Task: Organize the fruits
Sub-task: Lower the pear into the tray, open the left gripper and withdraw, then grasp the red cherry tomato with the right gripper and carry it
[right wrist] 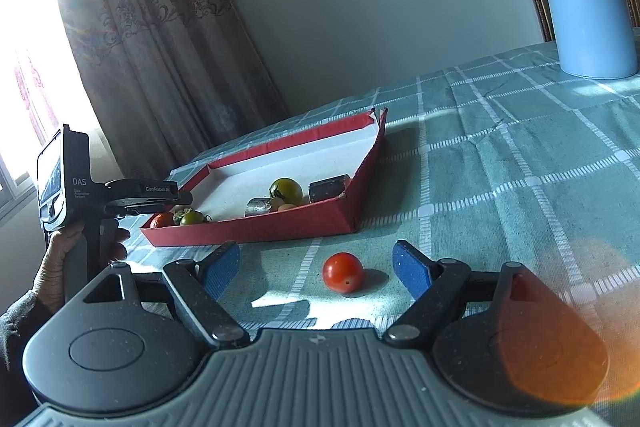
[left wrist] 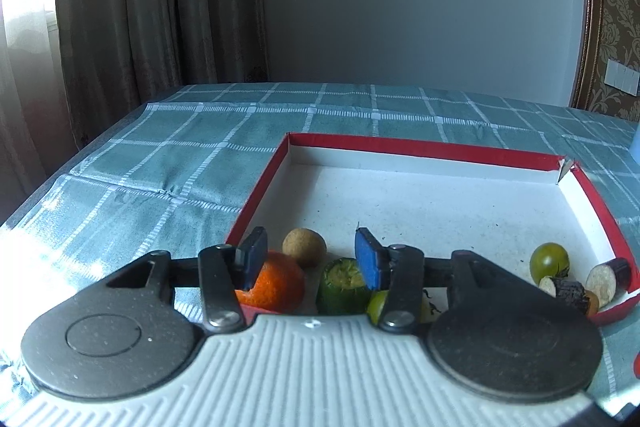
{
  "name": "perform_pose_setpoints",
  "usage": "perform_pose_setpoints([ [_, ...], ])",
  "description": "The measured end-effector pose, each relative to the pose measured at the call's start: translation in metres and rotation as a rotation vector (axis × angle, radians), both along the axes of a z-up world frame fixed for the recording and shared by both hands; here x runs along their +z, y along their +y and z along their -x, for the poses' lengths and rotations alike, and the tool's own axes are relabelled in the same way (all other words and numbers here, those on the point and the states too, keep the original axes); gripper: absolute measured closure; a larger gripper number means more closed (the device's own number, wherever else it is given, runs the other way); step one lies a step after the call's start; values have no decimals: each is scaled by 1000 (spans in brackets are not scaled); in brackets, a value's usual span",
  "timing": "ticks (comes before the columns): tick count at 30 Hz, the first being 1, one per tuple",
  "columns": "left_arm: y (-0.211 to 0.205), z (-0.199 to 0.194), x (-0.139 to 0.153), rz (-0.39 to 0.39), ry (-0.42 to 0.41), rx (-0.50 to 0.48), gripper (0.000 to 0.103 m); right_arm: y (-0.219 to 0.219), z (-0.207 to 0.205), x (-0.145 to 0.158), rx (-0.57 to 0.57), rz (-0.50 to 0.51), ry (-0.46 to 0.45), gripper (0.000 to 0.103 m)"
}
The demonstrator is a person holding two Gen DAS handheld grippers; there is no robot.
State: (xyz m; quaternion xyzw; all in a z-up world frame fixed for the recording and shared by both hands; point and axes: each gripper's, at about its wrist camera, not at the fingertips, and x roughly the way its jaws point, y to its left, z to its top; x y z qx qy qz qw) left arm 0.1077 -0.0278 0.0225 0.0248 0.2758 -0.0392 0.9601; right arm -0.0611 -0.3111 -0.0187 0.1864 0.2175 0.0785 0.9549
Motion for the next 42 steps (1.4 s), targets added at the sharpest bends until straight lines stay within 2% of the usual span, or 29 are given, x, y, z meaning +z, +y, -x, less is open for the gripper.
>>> perform_pose_setpoints([
  [2,1,14,2,10,-4,-8,57,-1,1,0,-2,-3,1,19],
  [5,4,40,1,8,-11,-4,44,-1,1,0,-6,-4,0,19],
  [6,6,47,-1,0,-16,5,36,-2,2,0,-8,-7,-4,19],
  [9,15,67,-7,-19,-26,16,32,-1,2,0,-10,-2,-2,19],
  [10,19,75,-11,-22,-33,14,27,0,2,1,-8,3,0,19],
  [12,23,82,-19,-40,-29,28,20,2,1,1,-8,15,5,19],
  [14,27,82,-21,-30,-13,42,19,4,-2,0,-7,29,25,19],
  [16,26,78,-24,-46,10,62,9,7,-5,0,-6,51,47,19],
  [18,24,73,-27,-67,46,67,9,10,-5,0,-6,72,56,19],
  [25,33,73,-29,-6,57,50,9,16,-10,0,-4,116,91,19],
  [32,32,76,-27,-6,45,39,9,40,-19,5,32,300,92,20],
  [35,32,77,-27,-5,39,37,9,42,-23,5,22,344,99,21],
  [36,32,77,-27,-5,38,36,9,42,-24,4,26,341,103,23],
  [38,32,77,-26,-4,38,35,9,41,-25,2,33,339,114,37],
  [40,32,77,-26,-3,38,37,9,41,-25,2,34,338,117,44],
  [42,32,77,-26,-3,37,38,9,41,-26,1,33,338,122,45],
])
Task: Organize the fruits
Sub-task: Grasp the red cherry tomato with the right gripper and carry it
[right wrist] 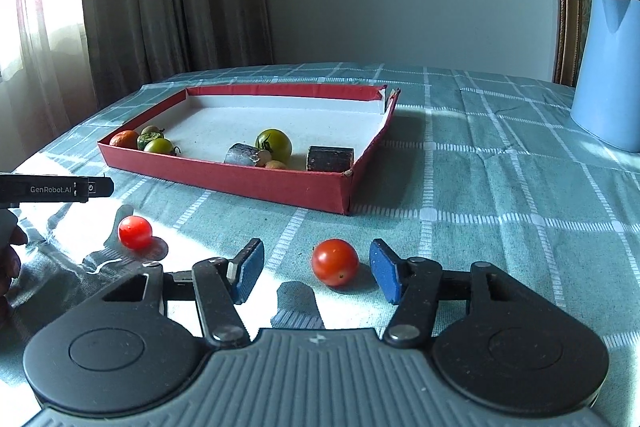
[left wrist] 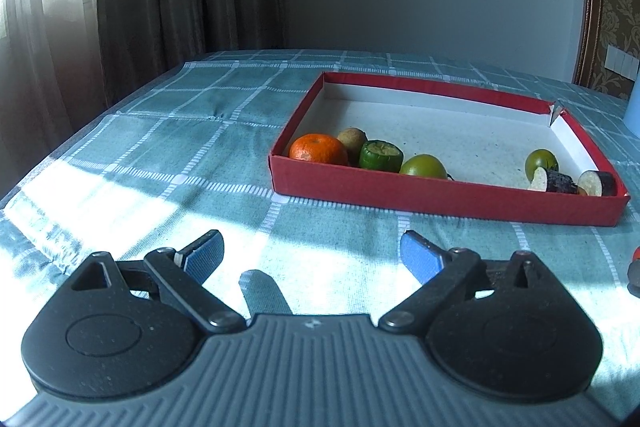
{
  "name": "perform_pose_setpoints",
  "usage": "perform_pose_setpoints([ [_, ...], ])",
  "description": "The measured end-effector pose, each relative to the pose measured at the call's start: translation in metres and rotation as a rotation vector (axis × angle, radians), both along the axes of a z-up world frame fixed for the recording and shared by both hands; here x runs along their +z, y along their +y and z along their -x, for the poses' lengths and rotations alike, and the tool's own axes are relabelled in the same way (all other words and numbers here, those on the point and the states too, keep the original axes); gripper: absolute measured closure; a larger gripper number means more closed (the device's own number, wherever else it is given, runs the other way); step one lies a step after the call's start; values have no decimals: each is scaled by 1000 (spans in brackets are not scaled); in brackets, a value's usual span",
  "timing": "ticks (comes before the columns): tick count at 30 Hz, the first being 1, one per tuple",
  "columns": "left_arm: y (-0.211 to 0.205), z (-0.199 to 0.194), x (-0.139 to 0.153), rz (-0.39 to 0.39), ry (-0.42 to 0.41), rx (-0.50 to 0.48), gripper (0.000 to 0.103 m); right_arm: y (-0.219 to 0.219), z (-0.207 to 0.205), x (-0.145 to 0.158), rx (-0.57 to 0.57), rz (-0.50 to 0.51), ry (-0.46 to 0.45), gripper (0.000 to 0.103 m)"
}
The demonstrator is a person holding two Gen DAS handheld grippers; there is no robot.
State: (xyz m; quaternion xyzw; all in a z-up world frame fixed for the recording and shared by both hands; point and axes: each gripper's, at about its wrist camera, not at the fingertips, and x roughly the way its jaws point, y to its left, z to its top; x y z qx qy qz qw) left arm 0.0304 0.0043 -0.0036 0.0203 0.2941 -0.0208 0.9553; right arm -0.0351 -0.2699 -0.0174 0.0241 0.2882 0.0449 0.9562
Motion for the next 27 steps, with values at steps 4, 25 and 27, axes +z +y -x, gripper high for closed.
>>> perform_pose_setpoints([
  [4,0,0,0,1,-1,0,9,0,-1,-2,-1,-1,13,59],
  [25,0,-1,-1,2,1,-7,9,9,-8,30,60,0,-92,78],
  [27,0,-1,-1,2,0,-7,9,12,-16,40,62,14,-114,78],
])
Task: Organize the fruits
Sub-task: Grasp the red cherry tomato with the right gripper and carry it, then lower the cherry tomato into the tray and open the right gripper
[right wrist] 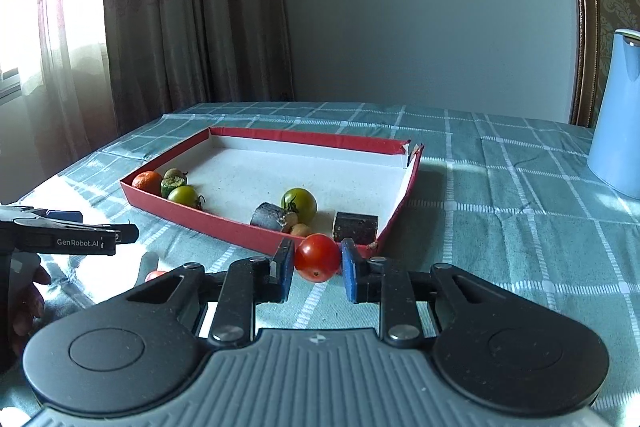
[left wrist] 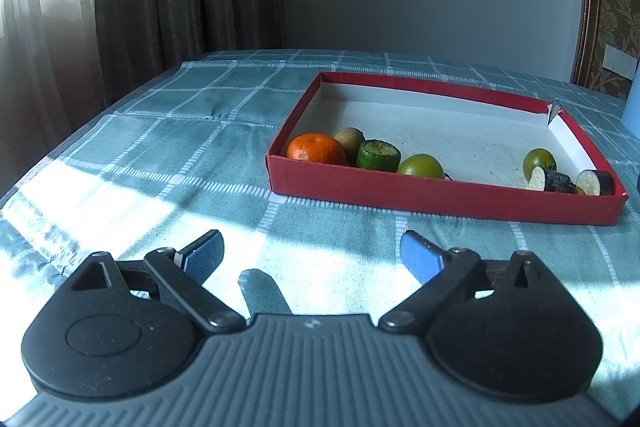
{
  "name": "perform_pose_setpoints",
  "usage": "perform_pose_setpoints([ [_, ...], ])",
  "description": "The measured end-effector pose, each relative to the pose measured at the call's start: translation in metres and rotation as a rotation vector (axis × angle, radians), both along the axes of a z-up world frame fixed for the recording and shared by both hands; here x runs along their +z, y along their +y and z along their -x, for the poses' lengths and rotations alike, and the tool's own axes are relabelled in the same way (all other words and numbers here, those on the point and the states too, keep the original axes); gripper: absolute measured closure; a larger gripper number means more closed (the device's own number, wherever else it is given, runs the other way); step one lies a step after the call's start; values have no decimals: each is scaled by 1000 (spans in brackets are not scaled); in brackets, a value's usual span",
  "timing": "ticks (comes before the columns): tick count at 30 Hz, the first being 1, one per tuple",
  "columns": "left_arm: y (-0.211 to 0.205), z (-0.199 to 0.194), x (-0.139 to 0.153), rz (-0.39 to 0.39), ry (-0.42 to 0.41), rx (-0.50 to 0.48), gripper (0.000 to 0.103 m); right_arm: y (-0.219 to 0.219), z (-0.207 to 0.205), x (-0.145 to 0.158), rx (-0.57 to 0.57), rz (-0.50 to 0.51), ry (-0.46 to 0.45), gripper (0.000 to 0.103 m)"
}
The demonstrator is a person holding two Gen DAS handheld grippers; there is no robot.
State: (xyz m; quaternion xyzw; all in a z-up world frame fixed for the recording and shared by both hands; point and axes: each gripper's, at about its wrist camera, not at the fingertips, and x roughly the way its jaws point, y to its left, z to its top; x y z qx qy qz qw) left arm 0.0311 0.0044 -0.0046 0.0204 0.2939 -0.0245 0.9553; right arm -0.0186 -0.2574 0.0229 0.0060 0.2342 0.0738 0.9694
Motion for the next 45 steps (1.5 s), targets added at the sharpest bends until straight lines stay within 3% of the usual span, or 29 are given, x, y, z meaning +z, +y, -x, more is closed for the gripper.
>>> perform_pose_setpoints([
  [6,0,0,0,0,1,0,9,9,-31,12,2,20,-11,78],
  [14,0,0,0,0,1,-1,9,11,-62,-9,-23,35,47,78],
  [30,0,0,0,0,2,-2,9,9,-69,-21,-31,37,34,77],
  [34,0,0,0,0,2,-2,9,4,-66,-19,-46,7,24,68],
  [39,0,0,0,0,1,-2,9,-6,-51,-11,-40,-49,-2,67],
  [44,-1,0,0,1,-7,-4,9,-27,-22,-14,-67,-105,18,41],
  [45,-1,2,1,-2,-18,-3,9,-31,-16,-16,-70,-115,21,40],
])
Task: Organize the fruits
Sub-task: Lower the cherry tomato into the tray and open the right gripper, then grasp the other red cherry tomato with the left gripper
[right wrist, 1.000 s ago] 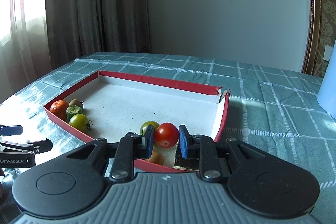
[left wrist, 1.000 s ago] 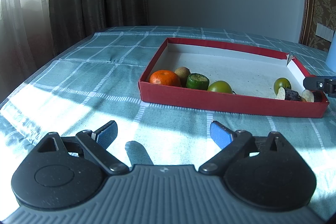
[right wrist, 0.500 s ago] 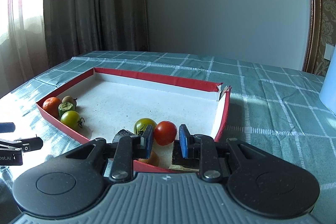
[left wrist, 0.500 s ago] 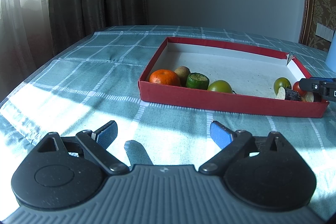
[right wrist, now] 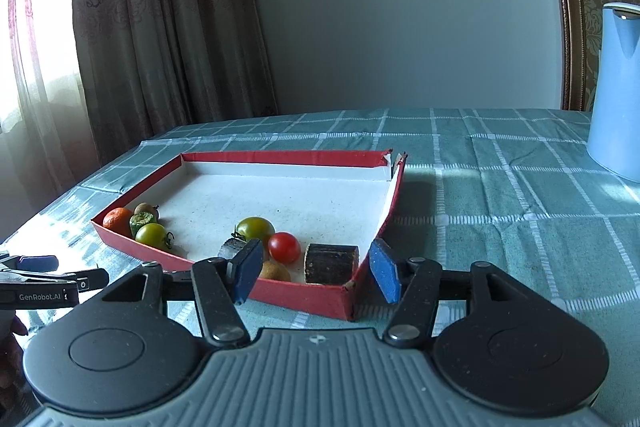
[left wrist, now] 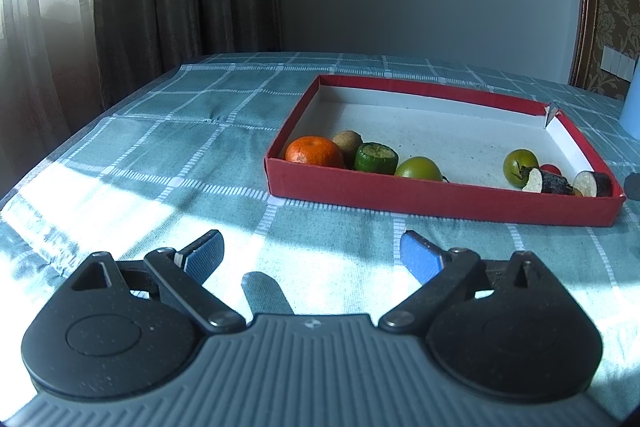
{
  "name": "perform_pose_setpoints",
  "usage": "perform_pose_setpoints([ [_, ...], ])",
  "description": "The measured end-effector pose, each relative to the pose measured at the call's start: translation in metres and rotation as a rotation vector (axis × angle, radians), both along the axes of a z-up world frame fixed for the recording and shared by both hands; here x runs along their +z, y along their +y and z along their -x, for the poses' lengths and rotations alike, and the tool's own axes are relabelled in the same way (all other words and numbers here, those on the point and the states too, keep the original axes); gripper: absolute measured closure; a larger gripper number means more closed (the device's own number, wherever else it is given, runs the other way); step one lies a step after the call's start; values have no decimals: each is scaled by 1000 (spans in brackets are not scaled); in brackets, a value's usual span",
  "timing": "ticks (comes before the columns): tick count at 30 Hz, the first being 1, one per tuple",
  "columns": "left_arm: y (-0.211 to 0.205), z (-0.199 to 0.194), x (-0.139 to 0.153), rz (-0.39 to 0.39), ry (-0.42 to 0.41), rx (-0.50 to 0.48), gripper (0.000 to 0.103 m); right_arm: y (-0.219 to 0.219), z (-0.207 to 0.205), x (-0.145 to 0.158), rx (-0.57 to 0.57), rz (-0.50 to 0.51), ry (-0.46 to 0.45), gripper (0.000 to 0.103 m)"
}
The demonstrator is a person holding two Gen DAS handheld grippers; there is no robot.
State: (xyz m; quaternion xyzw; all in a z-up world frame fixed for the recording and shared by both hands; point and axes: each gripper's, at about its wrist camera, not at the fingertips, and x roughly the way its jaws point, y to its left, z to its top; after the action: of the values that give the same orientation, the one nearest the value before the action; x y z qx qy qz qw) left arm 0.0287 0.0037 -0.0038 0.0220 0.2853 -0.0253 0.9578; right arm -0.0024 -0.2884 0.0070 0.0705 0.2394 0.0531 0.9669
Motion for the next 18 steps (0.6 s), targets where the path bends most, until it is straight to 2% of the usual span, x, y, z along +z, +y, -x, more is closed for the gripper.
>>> perform_pose_setpoints([
  [6,-17,21,9,-12,-36,-104,7,-23,31,-15,-20,-60,-2,38],
  [12,-54,41,8,-63,-49,-215,8,-37,34,-23,-18,-155,23,37],
  [17,-75,47,1,-137,-40,-287,15,-38,33,-25,-14,-167,36,37],
  [18,-78,46,0,-147,-32,-295,24,-37,33,-25,-14,-162,35,37],
])
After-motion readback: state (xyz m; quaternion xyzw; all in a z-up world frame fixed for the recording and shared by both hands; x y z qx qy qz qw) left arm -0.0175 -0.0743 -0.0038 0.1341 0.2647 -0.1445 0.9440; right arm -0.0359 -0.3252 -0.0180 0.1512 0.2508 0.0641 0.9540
